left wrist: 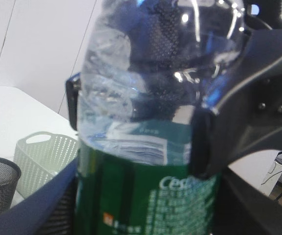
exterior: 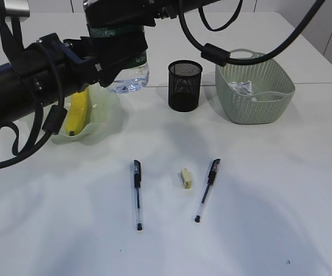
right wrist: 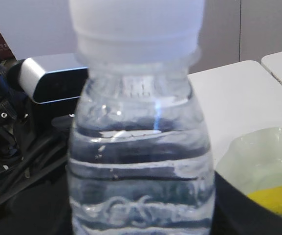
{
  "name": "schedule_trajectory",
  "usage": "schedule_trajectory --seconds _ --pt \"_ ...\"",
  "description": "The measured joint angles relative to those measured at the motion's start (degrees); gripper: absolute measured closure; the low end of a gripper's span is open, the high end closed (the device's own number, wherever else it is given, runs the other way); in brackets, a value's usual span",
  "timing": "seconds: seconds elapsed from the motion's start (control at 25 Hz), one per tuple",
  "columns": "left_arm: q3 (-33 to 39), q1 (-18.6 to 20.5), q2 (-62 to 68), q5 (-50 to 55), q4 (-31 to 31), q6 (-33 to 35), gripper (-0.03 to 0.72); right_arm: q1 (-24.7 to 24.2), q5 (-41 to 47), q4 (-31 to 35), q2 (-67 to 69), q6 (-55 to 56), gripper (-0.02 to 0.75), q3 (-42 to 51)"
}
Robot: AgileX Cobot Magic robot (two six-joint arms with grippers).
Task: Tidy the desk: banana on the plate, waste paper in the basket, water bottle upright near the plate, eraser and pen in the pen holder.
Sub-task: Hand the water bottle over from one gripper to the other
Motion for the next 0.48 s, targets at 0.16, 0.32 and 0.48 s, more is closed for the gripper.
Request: schedule_trajectory --seconds 0.16,0.32,0.48 --pt "0.0 0.0 0.0 0.0 0.0 0.0 0.209 0.0 0.0 0.0 0.0 0.1 0.352 0.0" --pt "0.0 0.0 0.0 0.0 0.0 0.0 0.231 0.0 0.0 0.0 0.0 0.1 0.352 0.0" --pt "0.0 0.0 0.0 0.0 0.0 0.1 0.235 0.0 0.0 0.0 0.0 0.1 0.352 0.0"
